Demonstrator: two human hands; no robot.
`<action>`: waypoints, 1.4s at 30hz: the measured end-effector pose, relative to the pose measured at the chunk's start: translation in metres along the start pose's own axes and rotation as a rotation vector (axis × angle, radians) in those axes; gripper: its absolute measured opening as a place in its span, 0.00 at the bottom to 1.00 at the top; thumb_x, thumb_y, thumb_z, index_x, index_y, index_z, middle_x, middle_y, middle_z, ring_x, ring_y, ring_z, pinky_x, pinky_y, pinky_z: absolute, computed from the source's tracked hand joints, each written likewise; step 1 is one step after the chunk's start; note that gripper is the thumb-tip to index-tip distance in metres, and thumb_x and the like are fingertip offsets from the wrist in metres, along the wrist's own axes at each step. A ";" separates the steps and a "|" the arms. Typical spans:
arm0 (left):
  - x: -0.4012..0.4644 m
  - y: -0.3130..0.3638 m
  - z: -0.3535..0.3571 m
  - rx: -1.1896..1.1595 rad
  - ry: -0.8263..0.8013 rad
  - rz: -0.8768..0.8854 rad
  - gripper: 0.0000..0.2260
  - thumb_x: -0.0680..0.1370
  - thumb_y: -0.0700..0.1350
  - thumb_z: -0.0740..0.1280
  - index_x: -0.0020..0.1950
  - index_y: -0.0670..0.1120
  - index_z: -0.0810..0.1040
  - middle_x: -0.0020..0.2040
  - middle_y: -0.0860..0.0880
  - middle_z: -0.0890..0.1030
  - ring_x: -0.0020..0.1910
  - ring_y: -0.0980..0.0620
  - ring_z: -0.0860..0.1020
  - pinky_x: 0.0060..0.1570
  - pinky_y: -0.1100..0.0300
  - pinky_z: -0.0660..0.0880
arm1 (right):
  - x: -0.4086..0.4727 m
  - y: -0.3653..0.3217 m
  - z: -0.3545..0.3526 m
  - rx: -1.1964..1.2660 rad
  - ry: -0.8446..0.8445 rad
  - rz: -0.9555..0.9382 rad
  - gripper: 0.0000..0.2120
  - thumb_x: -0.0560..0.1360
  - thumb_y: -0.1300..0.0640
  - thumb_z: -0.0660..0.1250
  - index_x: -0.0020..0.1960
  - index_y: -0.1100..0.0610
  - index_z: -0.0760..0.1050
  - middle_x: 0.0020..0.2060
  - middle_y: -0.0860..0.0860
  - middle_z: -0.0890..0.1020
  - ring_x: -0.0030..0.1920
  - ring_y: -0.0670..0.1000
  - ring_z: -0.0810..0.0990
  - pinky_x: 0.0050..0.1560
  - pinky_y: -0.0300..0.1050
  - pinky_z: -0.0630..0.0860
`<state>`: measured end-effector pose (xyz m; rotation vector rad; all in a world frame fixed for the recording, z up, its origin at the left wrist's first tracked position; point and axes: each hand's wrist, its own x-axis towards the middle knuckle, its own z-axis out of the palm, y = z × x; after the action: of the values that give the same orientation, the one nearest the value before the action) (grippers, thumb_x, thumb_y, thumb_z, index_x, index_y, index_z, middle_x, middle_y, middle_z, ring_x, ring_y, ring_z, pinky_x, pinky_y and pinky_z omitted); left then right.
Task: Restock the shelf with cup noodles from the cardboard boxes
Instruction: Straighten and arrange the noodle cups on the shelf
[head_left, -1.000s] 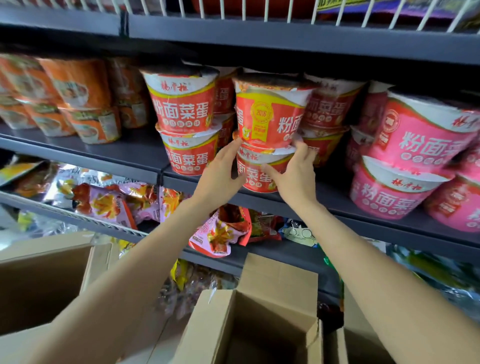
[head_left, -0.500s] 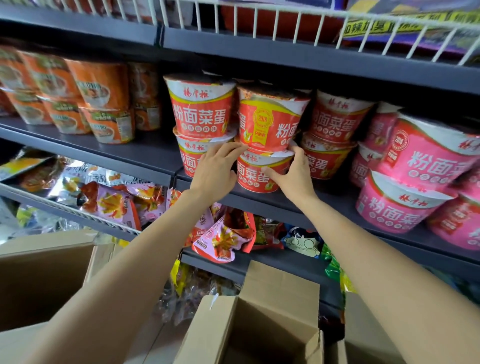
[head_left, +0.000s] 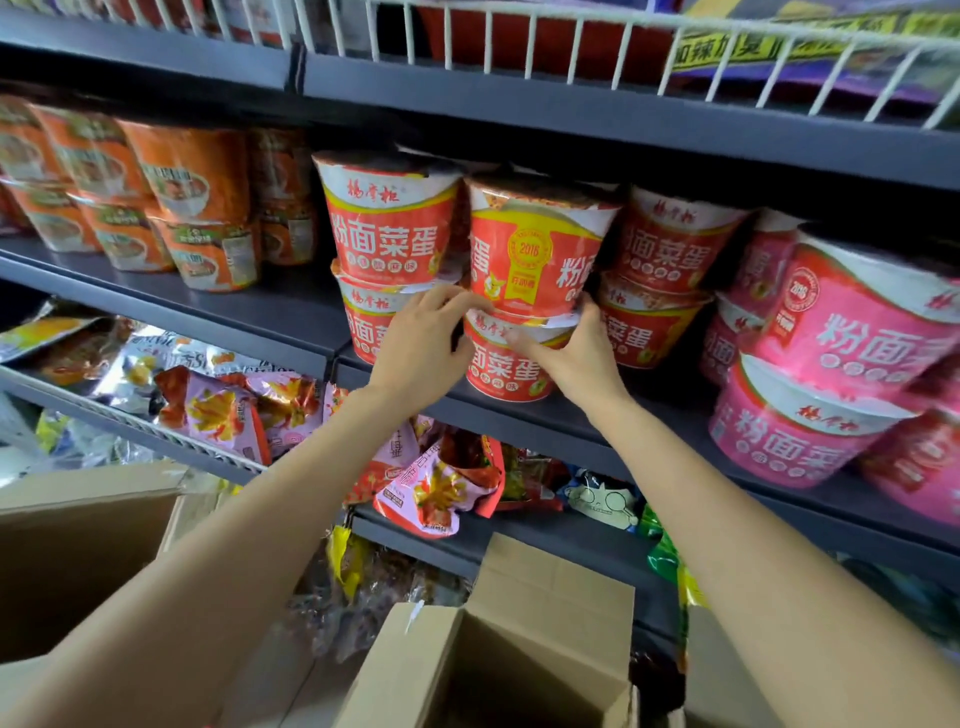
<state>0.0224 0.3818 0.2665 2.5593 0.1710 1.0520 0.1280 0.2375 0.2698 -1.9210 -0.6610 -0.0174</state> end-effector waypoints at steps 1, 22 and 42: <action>0.002 0.004 -0.003 -0.077 0.018 -0.054 0.18 0.76 0.38 0.64 0.65 0.49 0.73 0.62 0.48 0.75 0.59 0.47 0.73 0.52 0.55 0.72 | -0.001 -0.004 -0.006 0.005 0.001 -0.017 0.48 0.67 0.44 0.76 0.76 0.54 0.51 0.71 0.54 0.62 0.71 0.53 0.64 0.68 0.53 0.67; 0.034 0.043 0.004 -0.460 0.050 -0.349 0.36 0.72 0.60 0.70 0.75 0.50 0.60 0.68 0.52 0.73 0.63 0.55 0.74 0.60 0.50 0.75 | 0.010 -0.027 -0.049 0.237 0.099 -0.076 0.45 0.73 0.57 0.72 0.78 0.53 0.44 0.76 0.52 0.56 0.74 0.48 0.57 0.66 0.39 0.58; 0.008 0.031 0.026 -0.264 0.176 -0.229 0.32 0.76 0.46 0.70 0.75 0.48 0.59 0.70 0.50 0.67 0.68 0.54 0.67 0.65 0.58 0.68 | 0.005 -0.014 -0.016 0.104 0.132 -0.241 0.42 0.74 0.53 0.71 0.77 0.54 0.47 0.73 0.54 0.62 0.72 0.51 0.61 0.70 0.45 0.62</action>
<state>0.0456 0.3474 0.2672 2.1552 0.3391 1.1272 0.1298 0.2302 0.2903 -1.7152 -0.7845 -0.2545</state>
